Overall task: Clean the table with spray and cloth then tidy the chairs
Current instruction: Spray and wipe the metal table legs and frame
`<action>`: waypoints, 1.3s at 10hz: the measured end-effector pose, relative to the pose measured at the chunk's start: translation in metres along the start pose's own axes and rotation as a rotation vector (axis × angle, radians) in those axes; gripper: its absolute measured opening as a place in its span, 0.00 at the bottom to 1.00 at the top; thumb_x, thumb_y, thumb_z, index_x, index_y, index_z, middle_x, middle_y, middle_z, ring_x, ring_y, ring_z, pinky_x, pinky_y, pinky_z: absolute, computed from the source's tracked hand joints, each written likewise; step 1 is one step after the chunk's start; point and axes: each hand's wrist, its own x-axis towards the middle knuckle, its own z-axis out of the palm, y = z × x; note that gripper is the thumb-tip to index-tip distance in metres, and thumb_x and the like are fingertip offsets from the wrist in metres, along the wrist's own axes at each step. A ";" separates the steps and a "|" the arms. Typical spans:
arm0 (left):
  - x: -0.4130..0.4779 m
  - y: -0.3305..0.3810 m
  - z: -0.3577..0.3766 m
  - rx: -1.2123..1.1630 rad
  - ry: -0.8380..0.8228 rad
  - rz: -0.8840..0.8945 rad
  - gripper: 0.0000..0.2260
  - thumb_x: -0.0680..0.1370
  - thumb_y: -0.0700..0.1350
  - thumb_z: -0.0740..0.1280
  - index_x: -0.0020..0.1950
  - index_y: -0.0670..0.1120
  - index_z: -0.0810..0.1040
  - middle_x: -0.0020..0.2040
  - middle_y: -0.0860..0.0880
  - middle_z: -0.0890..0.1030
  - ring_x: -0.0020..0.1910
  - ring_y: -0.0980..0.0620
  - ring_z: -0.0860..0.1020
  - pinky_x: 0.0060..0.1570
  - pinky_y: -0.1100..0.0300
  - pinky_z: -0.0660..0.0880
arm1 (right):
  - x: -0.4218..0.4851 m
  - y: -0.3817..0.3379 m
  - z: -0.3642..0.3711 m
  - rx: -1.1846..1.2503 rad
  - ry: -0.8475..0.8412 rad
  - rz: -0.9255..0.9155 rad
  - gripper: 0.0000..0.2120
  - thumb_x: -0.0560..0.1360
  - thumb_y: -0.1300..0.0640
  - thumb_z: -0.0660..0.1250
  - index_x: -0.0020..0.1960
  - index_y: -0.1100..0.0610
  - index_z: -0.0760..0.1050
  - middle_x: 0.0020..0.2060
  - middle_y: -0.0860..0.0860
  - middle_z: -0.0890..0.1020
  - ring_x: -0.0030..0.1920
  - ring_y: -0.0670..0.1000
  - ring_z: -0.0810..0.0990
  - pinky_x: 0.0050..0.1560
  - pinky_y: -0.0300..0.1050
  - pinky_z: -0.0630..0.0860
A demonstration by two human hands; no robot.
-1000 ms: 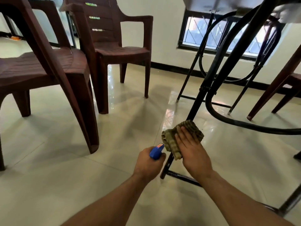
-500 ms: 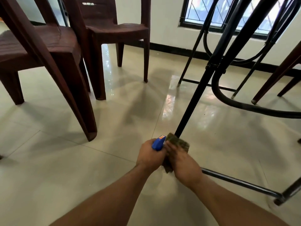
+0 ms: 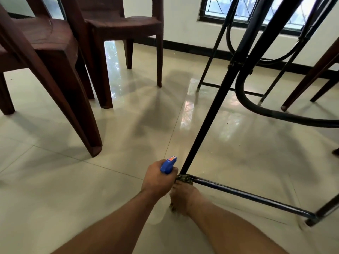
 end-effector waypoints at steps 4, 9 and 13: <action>-0.012 0.018 0.070 0.036 -0.141 0.034 0.06 0.75 0.46 0.73 0.39 0.49 0.79 0.32 0.48 0.79 0.32 0.46 0.78 0.40 0.42 0.82 | -0.149 0.087 -0.010 1.454 0.074 0.107 0.15 0.80 0.71 0.60 0.58 0.57 0.80 0.48 0.54 0.86 0.46 0.52 0.86 0.44 0.45 0.82; -0.102 0.045 0.281 0.241 -0.609 0.304 0.09 0.76 0.52 0.69 0.38 0.52 0.73 0.30 0.54 0.72 0.29 0.53 0.69 0.35 0.54 0.71 | -0.248 0.297 0.079 1.489 1.325 0.719 0.15 0.69 0.43 0.61 0.54 0.41 0.78 0.49 0.58 0.84 0.43 0.56 0.78 0.46 0.61 0.77; -0.129 0.054 0.321 0.205 -0.559 0.218 0.11 0.77 0.51 0.68 0.38 0.52 0.72 0.31 0.52 0.72 0.30 0.53 0.68 0.35 0.59 0.69 | -0.250 0.277 0.057 1.249 1.289 0.666 0.23 0.78 0.72 0.59 0.70 0.57 0.74 0.60 0.51 0.80 0.60 0.49 0.76 0.66 0.44 0.69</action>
